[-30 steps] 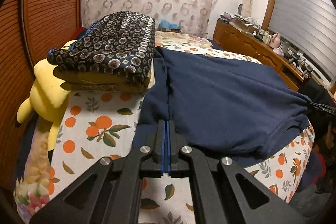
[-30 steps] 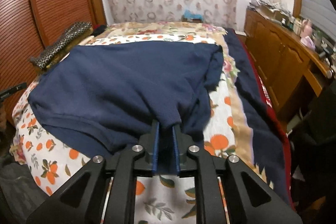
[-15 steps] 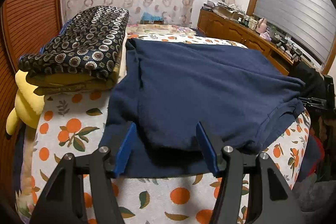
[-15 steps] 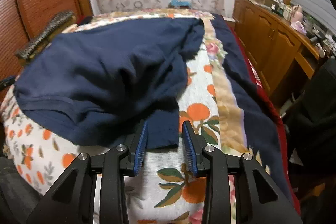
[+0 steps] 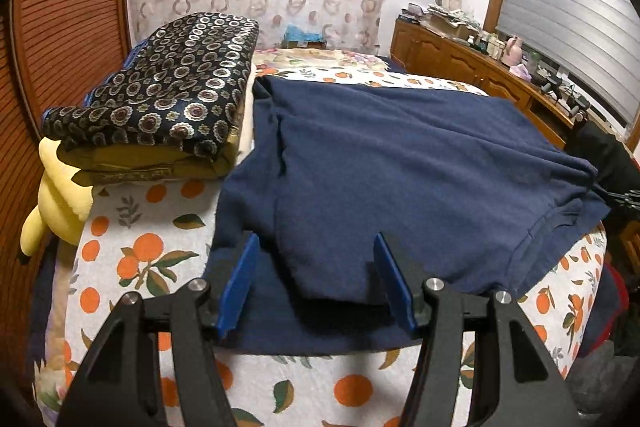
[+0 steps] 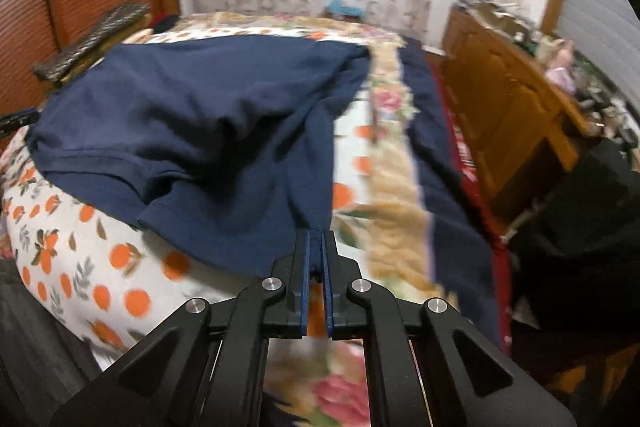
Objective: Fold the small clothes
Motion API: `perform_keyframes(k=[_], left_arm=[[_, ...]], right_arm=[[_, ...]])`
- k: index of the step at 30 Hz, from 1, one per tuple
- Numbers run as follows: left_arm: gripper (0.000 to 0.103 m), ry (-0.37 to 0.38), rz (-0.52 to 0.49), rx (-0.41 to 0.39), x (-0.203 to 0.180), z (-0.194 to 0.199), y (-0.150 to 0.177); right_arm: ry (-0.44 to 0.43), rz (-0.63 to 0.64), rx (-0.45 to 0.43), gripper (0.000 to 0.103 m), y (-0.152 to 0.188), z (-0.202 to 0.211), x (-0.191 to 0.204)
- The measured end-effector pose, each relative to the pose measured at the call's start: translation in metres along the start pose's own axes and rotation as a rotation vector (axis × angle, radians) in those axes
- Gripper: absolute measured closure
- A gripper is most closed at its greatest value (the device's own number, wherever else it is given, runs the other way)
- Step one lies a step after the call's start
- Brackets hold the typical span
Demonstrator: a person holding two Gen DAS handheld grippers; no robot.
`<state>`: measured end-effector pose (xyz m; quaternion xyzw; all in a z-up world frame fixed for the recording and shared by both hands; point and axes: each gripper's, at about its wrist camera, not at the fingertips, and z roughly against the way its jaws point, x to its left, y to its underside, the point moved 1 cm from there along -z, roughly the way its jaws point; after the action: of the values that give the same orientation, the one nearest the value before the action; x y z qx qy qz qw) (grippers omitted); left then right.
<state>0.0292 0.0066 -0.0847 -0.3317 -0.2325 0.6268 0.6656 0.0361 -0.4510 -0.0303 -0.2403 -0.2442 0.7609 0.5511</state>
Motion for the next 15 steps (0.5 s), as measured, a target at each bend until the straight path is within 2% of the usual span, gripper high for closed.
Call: perform_keyframes(k=[6,9,12,15], left_arm=[[0.044,-0.024,0.019,0.0,0.012,-0.002,0.0],[0.044,-0.042,0.018,0.007,0.015,-0.003,0.002],[0.044,-0.051,0.021,0.014,0.017,-0.005,0.003],[0.044,-0.055,0.019,0.02,0.018,-0.005,0.005]], right_arm=[[-0.017,-0.027,0.027,0.099,0.004,0.013,-0.013],[0.01,-0.031,-0.011,0.095,-0.003,0.018,-0.01],[0.016,-0.024,-0.051,0.087,-0.012,0.021,-0.005],[0.012,-0.024,-0.075,0.086,-0.022,0.017,0.0]])
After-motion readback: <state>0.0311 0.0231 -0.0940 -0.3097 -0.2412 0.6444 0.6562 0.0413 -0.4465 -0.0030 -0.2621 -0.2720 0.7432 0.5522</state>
